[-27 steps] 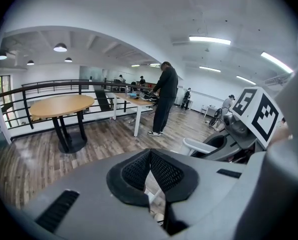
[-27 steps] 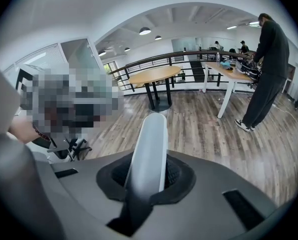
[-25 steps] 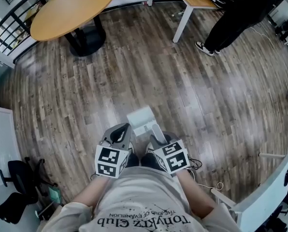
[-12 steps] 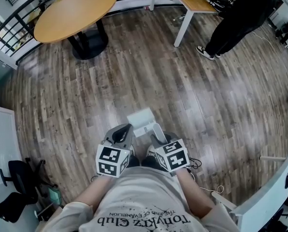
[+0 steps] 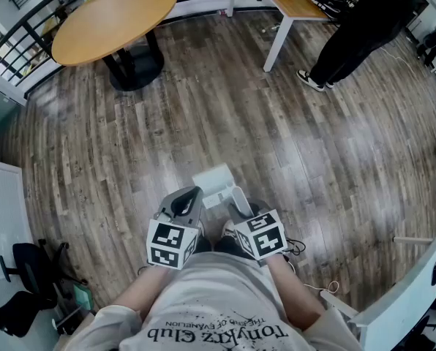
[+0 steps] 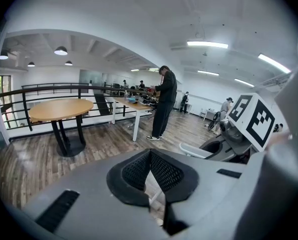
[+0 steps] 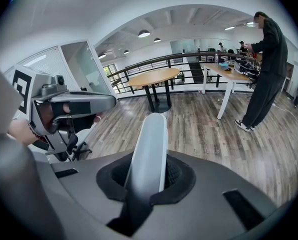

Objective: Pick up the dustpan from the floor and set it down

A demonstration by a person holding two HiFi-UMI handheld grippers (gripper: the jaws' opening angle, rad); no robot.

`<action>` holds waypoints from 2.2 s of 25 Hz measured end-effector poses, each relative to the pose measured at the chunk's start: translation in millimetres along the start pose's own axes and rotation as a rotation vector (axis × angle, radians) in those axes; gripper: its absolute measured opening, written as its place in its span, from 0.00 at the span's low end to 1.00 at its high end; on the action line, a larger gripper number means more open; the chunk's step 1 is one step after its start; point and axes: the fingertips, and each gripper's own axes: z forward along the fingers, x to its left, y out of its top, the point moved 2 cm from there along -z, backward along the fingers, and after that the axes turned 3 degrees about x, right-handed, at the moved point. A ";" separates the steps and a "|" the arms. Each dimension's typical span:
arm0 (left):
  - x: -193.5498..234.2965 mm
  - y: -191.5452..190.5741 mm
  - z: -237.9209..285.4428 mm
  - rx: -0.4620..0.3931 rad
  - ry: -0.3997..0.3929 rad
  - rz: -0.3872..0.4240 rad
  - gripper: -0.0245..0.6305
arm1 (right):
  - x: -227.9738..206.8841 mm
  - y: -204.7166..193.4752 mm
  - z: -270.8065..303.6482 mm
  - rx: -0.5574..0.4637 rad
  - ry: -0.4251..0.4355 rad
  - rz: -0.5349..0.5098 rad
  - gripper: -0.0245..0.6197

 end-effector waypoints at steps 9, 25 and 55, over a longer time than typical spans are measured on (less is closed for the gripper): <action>0.4 -0.8 1.3 0.003 0.014 -0.008 0.07 | -3.8 -2.4 -0.3 0.000 -0.003 0.001 0.15; 7.7 -1.9 4.4 0.027 0.007 0.003 0.07 | -14.3 -2.3 14.5 0.017 -0.015 0.010 0.15; 36.8 -17.8 50.4 0.072 -0.025 -0.039 0.07 | -51.4 -2.3 78.9 0.053 -0.033 0.040 0.15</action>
